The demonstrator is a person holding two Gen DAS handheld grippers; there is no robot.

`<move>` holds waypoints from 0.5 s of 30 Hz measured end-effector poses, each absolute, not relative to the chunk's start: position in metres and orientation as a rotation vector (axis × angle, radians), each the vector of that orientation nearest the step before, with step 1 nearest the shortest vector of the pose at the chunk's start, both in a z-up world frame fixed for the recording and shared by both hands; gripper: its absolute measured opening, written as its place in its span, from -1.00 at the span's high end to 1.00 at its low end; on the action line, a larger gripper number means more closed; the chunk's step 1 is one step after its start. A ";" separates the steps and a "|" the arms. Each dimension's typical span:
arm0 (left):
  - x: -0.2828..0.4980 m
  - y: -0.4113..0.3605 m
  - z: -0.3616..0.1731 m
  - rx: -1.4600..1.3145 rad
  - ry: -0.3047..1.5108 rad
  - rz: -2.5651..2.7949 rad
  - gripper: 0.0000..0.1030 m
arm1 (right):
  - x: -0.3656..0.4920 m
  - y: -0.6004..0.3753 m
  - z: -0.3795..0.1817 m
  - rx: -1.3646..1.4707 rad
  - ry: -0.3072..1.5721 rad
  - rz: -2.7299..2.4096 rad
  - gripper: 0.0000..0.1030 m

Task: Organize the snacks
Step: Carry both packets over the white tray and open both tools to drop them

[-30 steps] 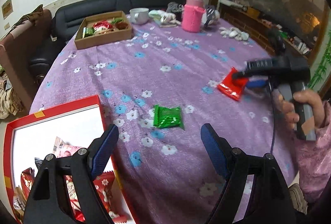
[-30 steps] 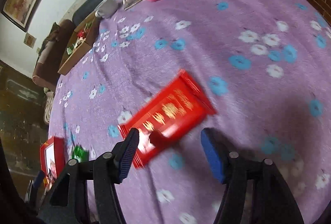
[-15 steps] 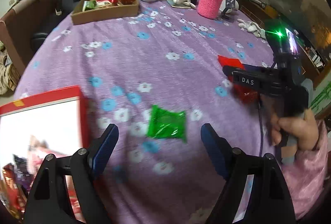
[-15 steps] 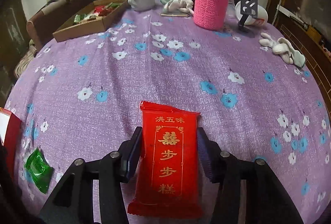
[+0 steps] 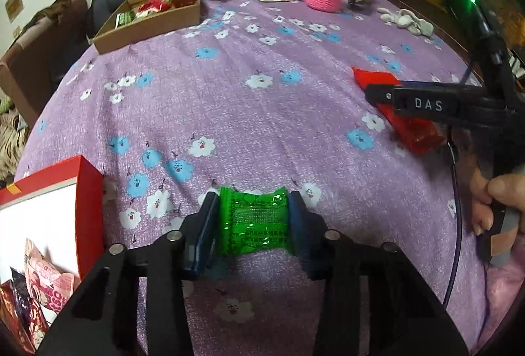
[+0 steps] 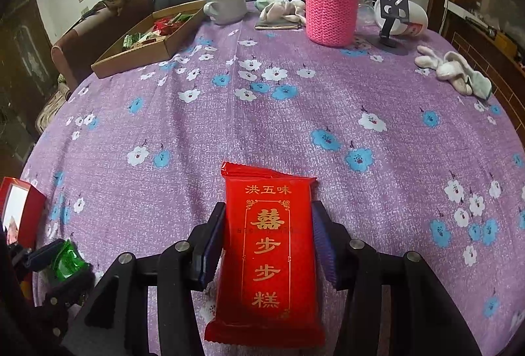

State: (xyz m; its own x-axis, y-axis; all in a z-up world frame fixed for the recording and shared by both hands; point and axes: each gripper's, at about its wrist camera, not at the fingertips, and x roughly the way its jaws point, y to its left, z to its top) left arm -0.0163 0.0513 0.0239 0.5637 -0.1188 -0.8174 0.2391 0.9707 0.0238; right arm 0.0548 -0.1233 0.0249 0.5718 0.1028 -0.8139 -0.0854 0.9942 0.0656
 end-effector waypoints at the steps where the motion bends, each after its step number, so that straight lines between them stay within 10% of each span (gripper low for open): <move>1: -0.018 0.051 0.025 0.135 0.946 -0.212 0.31 | 0.054 -0.123 0.025 0.028 0.957 0.119 0.00; 15: -0.066 0.070 0.060 0.092 0.831 -0.239 0.33 | 0.036 -0.104 0.047 0.246 0.923 0.417 0.02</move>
